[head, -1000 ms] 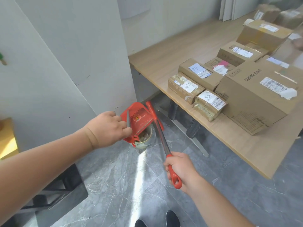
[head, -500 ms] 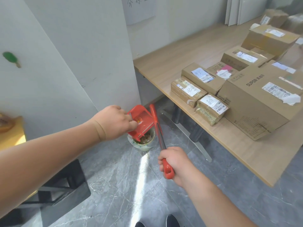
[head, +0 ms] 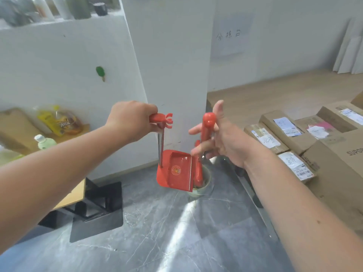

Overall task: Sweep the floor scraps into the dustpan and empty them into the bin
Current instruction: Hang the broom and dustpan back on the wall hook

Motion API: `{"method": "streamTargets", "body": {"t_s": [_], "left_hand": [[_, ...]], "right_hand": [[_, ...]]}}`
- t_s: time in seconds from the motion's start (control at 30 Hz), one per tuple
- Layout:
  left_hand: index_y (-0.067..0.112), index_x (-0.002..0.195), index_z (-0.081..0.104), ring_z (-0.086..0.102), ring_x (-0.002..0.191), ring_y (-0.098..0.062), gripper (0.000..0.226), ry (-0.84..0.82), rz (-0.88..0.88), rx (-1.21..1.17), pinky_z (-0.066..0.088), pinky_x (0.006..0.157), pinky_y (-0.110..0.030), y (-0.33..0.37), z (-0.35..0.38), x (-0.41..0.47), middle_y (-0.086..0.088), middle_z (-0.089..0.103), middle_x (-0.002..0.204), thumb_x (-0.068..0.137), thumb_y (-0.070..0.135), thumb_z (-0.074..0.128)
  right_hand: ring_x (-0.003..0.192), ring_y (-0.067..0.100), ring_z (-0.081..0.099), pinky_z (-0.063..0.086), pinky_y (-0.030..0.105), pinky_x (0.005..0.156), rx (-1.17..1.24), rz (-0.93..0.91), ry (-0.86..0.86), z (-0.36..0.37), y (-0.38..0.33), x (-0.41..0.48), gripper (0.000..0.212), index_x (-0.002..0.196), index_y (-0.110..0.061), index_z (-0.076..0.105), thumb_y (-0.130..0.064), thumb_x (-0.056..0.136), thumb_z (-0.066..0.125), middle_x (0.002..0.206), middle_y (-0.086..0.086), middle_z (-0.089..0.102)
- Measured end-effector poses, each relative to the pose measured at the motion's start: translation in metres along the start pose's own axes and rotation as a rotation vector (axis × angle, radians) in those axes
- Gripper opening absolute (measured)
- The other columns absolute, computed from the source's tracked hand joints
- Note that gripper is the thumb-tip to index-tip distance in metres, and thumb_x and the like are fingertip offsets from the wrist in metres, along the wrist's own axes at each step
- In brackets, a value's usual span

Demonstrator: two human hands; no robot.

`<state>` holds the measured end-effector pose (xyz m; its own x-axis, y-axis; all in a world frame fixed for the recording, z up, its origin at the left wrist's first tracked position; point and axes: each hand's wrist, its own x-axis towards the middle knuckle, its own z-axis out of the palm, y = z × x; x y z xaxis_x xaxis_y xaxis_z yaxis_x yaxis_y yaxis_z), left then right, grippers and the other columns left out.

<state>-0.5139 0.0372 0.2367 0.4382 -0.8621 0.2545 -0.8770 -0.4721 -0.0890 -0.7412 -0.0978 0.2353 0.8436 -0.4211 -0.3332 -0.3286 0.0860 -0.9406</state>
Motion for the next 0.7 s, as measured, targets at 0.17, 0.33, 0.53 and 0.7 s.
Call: {"method": "streamTargets", "body": {"t_s": [0.17, 0.33, 0.53, 0.7], "left_hand": [[0.025, 0.068, 0.053, 0.054, 0.064, -0.017, 0.048, -0.031, -0.233, -0.032, 0.034, 0.053, -0.029, -0.024, -0.023, -0.018, 0.009, 0.057, 0.066, 0.072, 0.069, 0.073], [0.024, 0.071, 0.057, 0.061, 0.075, -0.023, 0.038, -0.048, -0.365, -0.107, 0.035, 0.054, -0.028, -0.040, -0.041, -0.046, 0.006, 0.061, 0.072, 0.070, 0.053, 0.081], [0.023, 0.065, 0.053, 0.053, 0.062, -0.016, 0.038, -0.041, -0.482, -0.143, 0.033, 0.052, -0.027, -0.062, -0.051, -0.085, 0.005, 0.057, 0.068, 0.069, 0.051, 0.078], [0.025, 0.065, 0.058, 0.057, 0.064, -0.015, 0.043, -0.055, -0.535, -0.170, 0.044, 0.053, -0.028, -0.091, -0.046, -0.112, 0.005, 0.059, 0.068, 0.065, 0.064, 0.076]], "right_hand": [[0.077, 0.024, 0.078, 0.054, 0.048, 0.085, -0.273, -0.297, -0.037, 0.020, -0.048, 0.023, 0.073, 0.107, -0.017, 0.062, -0.078, 0.067, 0.068, 0.077, 0.003, 0.075], [0.044, 0.017, 0.064, 0.056, 0.039, 0.062, -0.470, -0.358, 0.021, 0.050, -0.082, 0.052, 0.042, 0.104, -0.002, 0.062, -0.043, 0.097, 0.062, 0.068, 0.009, 0.059], [0.066, 0.019, 0.059, 0.048, 0.034, 0.068, -0.611, -0.524, 0.056, 0.107, -0.093, 0.076, 0.035, 0.078, -0.014, 0.057, -0.045, 0.094, 0.054, 0.072, 0.004, 0.063], [0.088, 0.024, 0.071, 0.058, 0.045, 0.081, -0.163, -0.572, -0.076, 0.162, -0.094, 0.103, 0.028, 0.099, -0.007, 0.065, -0.033, 0.097, 0.055, 0.092, 0.004, 0.069]]}}
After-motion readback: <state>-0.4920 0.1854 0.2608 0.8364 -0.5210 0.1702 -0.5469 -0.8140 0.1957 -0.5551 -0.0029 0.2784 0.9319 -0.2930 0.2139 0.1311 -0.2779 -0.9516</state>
